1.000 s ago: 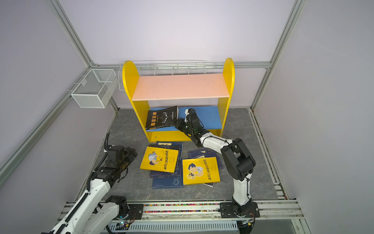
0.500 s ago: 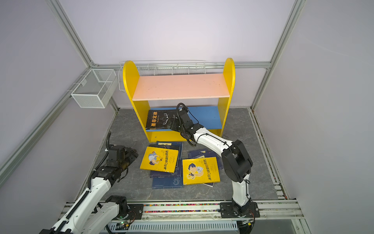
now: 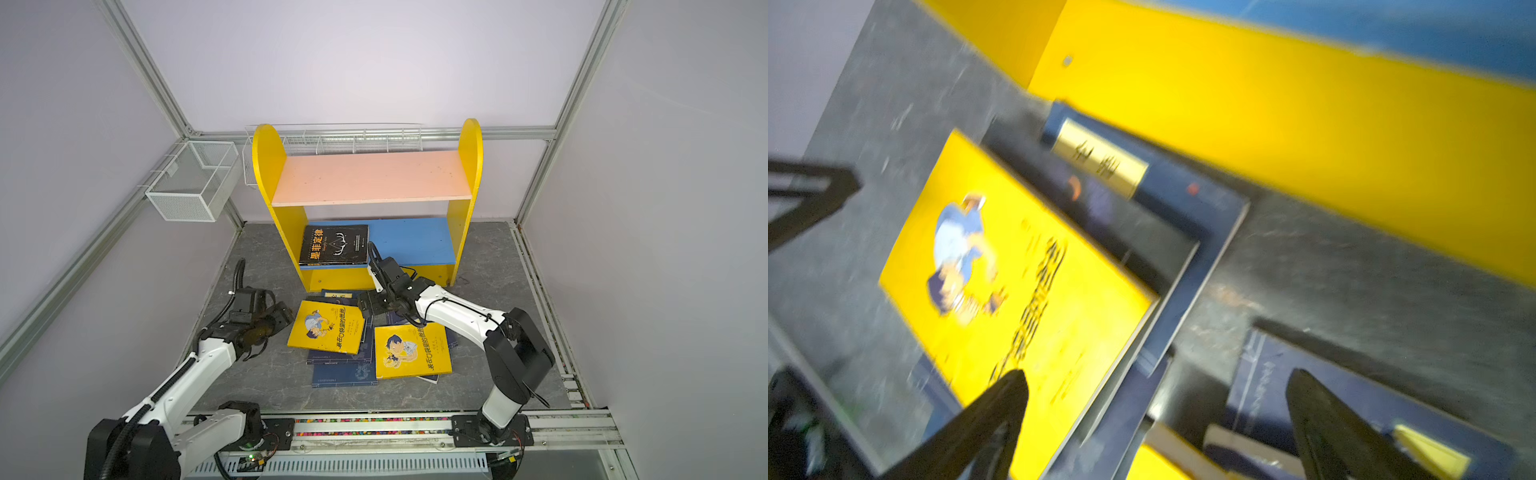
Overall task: Stacking books/files
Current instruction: Pick up the book from the books.
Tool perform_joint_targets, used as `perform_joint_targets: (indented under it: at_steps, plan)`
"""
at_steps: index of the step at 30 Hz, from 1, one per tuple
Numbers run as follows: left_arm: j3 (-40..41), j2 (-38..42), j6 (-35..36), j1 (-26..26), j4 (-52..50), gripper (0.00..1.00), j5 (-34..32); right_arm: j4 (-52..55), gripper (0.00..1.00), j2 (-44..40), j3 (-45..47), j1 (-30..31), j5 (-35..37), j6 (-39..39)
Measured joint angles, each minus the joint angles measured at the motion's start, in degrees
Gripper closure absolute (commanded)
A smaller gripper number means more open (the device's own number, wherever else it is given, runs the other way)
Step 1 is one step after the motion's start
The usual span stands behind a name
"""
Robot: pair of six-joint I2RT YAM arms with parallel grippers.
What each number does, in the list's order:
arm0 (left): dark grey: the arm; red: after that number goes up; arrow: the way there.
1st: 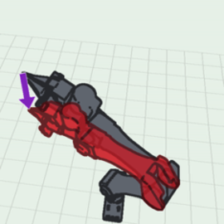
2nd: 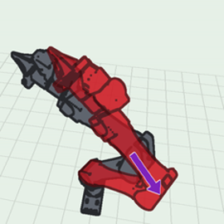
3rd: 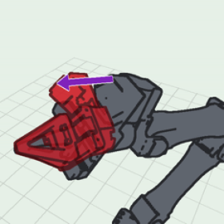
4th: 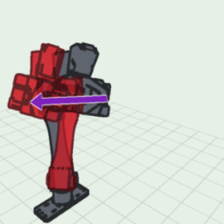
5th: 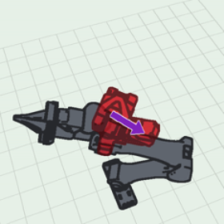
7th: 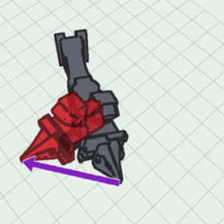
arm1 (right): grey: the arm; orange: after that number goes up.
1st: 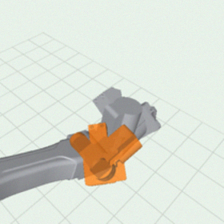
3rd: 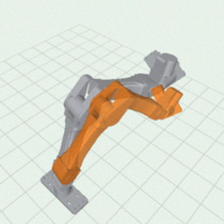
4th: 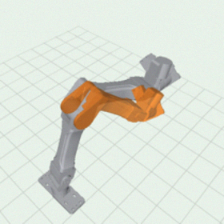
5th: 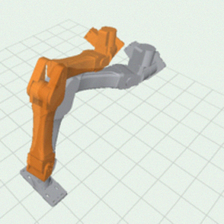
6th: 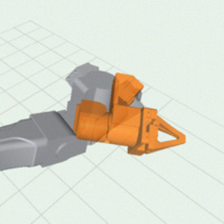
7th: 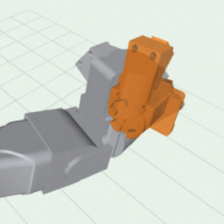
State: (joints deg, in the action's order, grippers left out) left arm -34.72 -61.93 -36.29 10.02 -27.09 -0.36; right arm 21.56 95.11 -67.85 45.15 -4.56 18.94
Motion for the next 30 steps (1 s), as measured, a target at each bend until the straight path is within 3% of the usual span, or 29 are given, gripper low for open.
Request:
perform_joint_targets:
  at_steps: [5, 11, 19, 30]
  plan:
    - [-0.5, -4.2, 1.7, 0.0, 0.0, 0.22, 3.4, 0.4, 0.04, 2.4, 0.4, 1.8, -11.4, -3.5]
    - [-1.5, -8.2, 2.9, 0.0, -0.3, 0.23, 6.3, 0.7, 0.06, 9.7, -2.8, 1.9, -18.7, -4.9]
    - [-5.2, -14.5, 4.8, 0.0, -1.6, 0.27, 9.3, 0.9, 0.06, 10.6, -3.0, 0.4, -23.1, -4.8]
    - [-8.2, -18.1, 7.0, 2.4, -2.5, 0.45, 10.7, 0.7, 0.07, 13.0, -4.6, -0.5, -24.9, -4.0]
